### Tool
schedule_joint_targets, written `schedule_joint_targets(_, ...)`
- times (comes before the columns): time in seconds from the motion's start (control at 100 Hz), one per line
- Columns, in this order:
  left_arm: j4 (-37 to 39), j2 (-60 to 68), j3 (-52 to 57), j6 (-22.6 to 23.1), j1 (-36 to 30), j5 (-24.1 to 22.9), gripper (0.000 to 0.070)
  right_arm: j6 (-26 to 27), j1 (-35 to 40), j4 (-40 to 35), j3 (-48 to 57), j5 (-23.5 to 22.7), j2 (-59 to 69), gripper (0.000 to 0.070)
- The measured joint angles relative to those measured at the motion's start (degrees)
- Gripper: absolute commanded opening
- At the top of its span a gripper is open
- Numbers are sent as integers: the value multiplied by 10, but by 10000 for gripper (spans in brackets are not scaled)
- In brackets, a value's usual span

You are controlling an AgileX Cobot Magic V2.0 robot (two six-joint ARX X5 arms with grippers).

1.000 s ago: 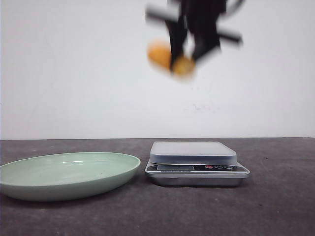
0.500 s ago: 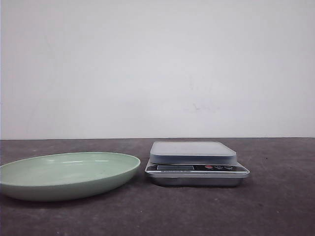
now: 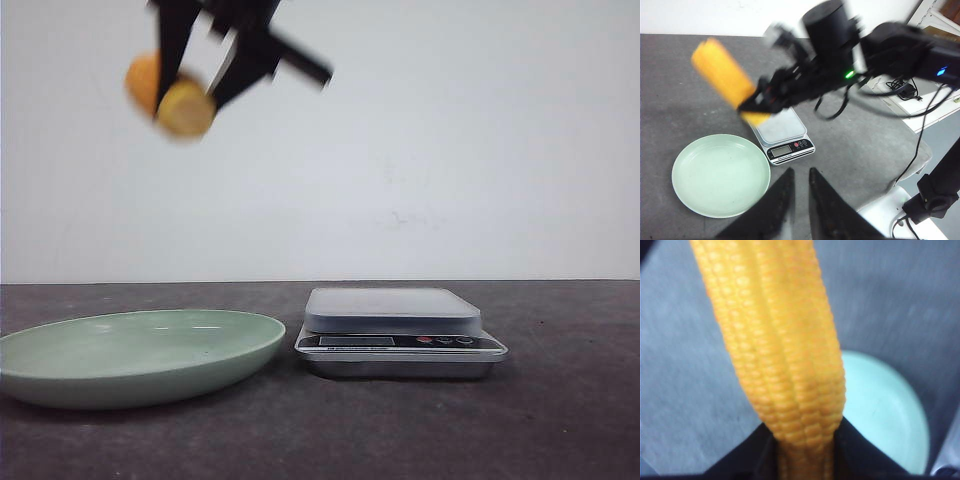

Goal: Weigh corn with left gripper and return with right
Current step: 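Lift the corn with the right gripper and carry it toward the plate, then lower the corn onto the plate and open the right gripper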

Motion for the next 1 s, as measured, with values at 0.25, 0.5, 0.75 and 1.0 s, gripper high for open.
schedule_joint_targets(0.25, 0, 0, 0, 5, 0, 0, 16, 89, 18, 2, 0, -19, 95, 6)
schedule_joint_targets(0.5, -17, 0, 0, 7, 0, 0, 16, 139, 23, -2, 0, -19, 116, 6)
schedule_joint_targets(0.75, -17, 0, 0, 9, 0, 0, 16, 144, 23, -45, 0, -35, 116, 6)
schedule_joint_targets(1.0, -17, 0, 0, 9, 0, 0, 16, 121, 23, -89, 0, -35, 116, 74)
